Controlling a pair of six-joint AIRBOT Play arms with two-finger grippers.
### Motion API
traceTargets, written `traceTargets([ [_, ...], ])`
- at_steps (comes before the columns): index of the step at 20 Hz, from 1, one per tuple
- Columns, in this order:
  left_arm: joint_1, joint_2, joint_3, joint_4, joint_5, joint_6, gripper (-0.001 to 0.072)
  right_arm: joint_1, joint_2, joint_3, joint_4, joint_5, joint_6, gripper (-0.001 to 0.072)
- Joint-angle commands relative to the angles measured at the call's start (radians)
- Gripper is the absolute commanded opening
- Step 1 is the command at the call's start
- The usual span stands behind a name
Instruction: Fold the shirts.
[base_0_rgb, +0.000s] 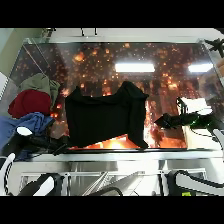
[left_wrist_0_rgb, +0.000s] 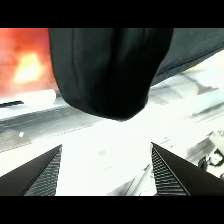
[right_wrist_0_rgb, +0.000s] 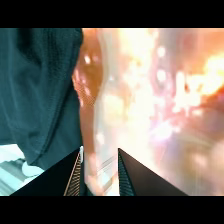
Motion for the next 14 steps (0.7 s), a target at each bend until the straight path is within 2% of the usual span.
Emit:
traceTargets([
  [1, -0.027, 0.074, -0.067, -0.051, 0.086, 0.014, 0.0597, 0.004, 0.001, -0.025, 0.005, -0.032, -0.014, 0.0274],
  [6, -0.158, 0.013, -0.04, -0.055, 0.268, -0.006, 0.0597, 0.026, -0.001, -0.025, 0.032, -0.056, -0.021, 0.0275],
  [9, -0.231, -0.108, 0.047, -0.05, 0.281, -0.006, 0.0596, 0.034, -0.002, -0.025, 0.047, -0.058, -0.022, 0.0274],
  [10, -0.243, -0.145, 0.074, -0.046, 0.275, -0.006, 0.0552, 0.033, -0.001, -0.025, 0.047, -0.057, -0.022, 0.0274],
  [11, -0.248, -0.181, 0.1, -0.028, 0.262, -0.006, 0.0397, 0.033, -0.002, -0.025, 0.047, -0.057, -0.022, 0.0275],
  [13, -0.249, -0.237, 0.148, 0.011, 0.225, -0.021, 0.0387, 0.033, -0.002, -0.025, 0.047, -0.056, -0.022, 0.0277],
  [14, -0.249, -0.255, 0.168, 0.028, 0.201, -0.024, 0.0281, 0.035, -0.002, -0.025, 0.049, -0.057, -0.022, 0.0327],
])
